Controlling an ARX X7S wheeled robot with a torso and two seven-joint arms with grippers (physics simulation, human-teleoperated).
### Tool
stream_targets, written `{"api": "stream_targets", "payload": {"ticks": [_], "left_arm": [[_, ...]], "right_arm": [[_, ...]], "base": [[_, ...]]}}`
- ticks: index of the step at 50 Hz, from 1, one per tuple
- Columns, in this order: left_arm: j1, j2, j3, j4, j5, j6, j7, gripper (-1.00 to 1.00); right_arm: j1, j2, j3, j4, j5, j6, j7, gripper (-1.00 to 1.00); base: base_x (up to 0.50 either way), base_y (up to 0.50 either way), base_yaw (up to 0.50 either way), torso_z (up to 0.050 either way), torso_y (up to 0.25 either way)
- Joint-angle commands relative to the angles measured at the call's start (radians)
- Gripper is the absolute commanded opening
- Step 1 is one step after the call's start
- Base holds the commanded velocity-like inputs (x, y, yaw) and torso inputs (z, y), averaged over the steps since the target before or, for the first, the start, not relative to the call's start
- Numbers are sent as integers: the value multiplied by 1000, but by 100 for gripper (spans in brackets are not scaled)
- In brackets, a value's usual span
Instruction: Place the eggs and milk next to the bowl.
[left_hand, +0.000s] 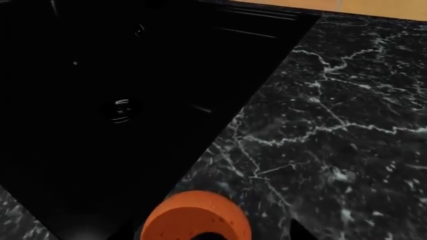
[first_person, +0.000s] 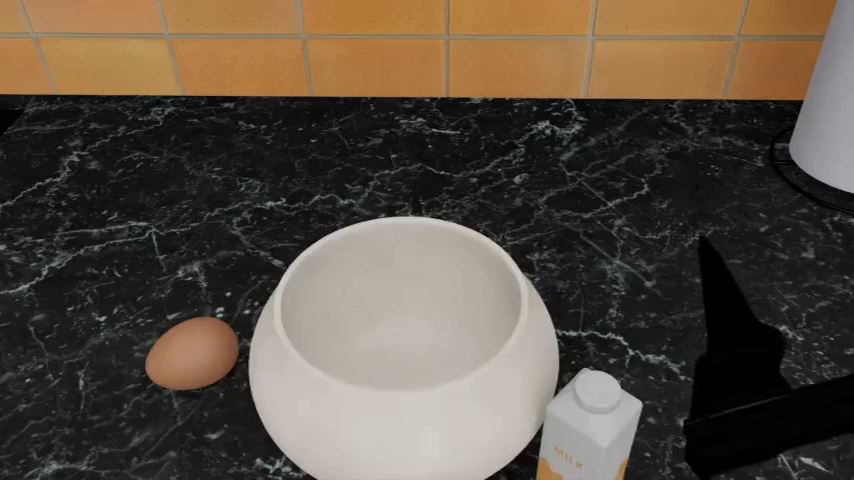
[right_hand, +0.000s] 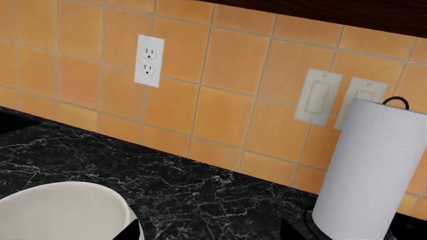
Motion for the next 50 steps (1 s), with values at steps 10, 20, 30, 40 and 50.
{"api": "stream_targets", "payload": {"ticks": [10,20,30,40,50], "left_arm": [[-21,9,9,-118,11,59,17,100],[-18,10,13,-131,15,68,11,100],[-11,9,15,-127,19,79,8,-100],[-2,6,12,-130,17,89,12,-100],[15,1,-35,29,-50,86,60,-100]], "right_arm": [[32,9,-15,18,25,-5,19,100],[13,11,0,16,20,-11,11,100],[7,14,2,14,26,-15,11,100],[17,26,-1,15,50,-15,27,100],[26,30,-7,14,58,-21,34,100]], "base": [[1,0,-1,0,0],[2,0,-1,0,0],[1,1,0,0,0],[1,1,0,0,0],[0,0,0,0,0]]}}
